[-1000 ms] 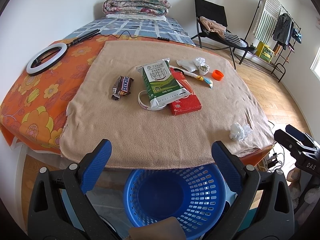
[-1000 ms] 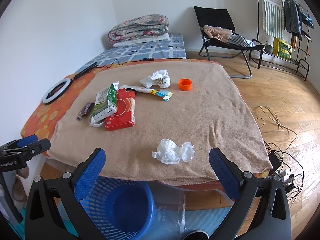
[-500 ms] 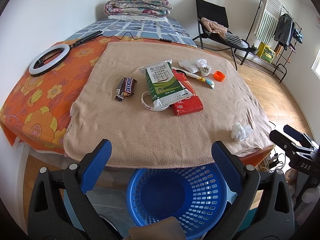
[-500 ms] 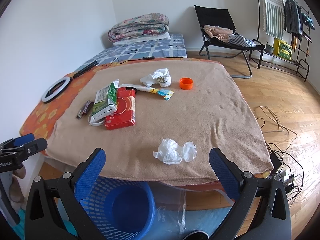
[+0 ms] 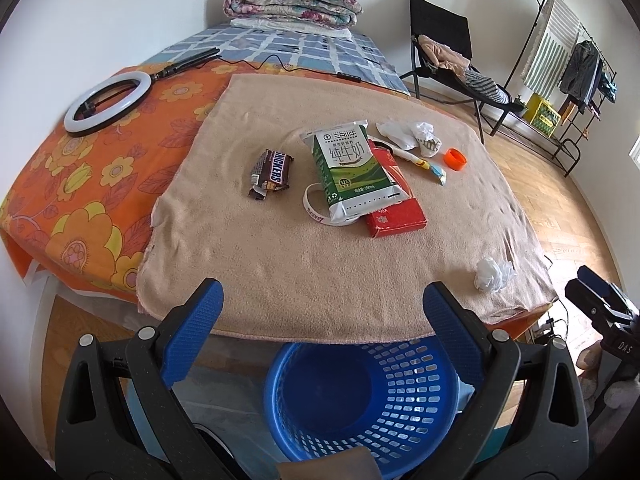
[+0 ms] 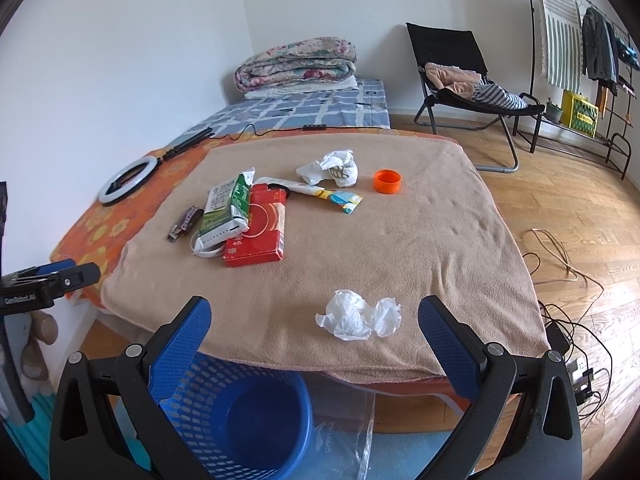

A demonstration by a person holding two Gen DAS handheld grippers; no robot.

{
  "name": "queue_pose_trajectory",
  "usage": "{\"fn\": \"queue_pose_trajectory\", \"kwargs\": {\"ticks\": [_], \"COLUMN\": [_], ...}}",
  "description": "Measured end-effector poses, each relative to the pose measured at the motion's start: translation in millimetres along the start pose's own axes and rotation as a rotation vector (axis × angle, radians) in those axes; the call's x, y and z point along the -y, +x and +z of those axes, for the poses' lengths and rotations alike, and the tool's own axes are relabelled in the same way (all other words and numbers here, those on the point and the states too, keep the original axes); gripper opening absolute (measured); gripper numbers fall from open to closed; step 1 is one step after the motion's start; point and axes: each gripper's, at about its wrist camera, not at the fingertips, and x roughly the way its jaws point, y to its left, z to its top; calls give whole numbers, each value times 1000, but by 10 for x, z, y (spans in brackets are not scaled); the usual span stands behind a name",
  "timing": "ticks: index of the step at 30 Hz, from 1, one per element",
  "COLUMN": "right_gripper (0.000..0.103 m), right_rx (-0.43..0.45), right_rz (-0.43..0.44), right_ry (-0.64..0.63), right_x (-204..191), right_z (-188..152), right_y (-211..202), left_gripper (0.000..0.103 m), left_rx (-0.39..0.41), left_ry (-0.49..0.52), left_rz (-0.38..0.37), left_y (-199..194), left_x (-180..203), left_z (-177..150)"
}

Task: Collect trash
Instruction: 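Close the right tool on the crumpled white tissue while the left tool approaches the milk carton, then grasp the white-green milk carton with the left tool while the right tool lifts the tissue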

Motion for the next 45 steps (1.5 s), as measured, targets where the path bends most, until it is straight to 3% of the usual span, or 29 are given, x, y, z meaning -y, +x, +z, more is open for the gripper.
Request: {"fn": "queue_pose_trajectory", "kwargs": {"ticks": [7,14,19,25,27,29,33,35,39,41,42,45], "right_gripper": [102,102,97,94,90,80,79,72,68,54,51,42], "right_rx": [-134,-253,-344,-371,-371,-376,-380,-381,-385,-384,-385,-387], "right_rz": [30,45,57,-2,1,-1,2,-1,0,7,8,17], "right_ry": [122,87,81,38,33,18,16,3,-16,-17,-17,-5], "right_x": [445,481,419,376,369,351,343,317,265,256,255,286], "right_z": [-11,-77,-100,-78,-75,-84,-86,-87,-95,-101,-103,-118], "right_y": [235,667,1035,1276,1298,1318,1357,1378,1404,1390,1383,1360], "left_gripper": [102,102,102,102,102,102,102,102,102,102,100,80], "left_rx": [-53,-127,-169,-211,-223,-231,-242,-255,-264,-271,-271,-285], "left_ry": [-20,-72,-88,-69,-73,-76,-95,-101,-90,-94,-98,-129], "left_rz": [-56,-122,-103,-77,-70,-51,-16,-15,1,9,11,12], "left_y": [222,630,1004,1446,1568,1672,1837,1902,1989,2036,2055,2104], "left_x": [38,65,103,192,194,190,165,171,228,241,243,214], "left_z": [318,739,987,1184,1223,1251,1297,1308,1328,1318,1311,1292]}}
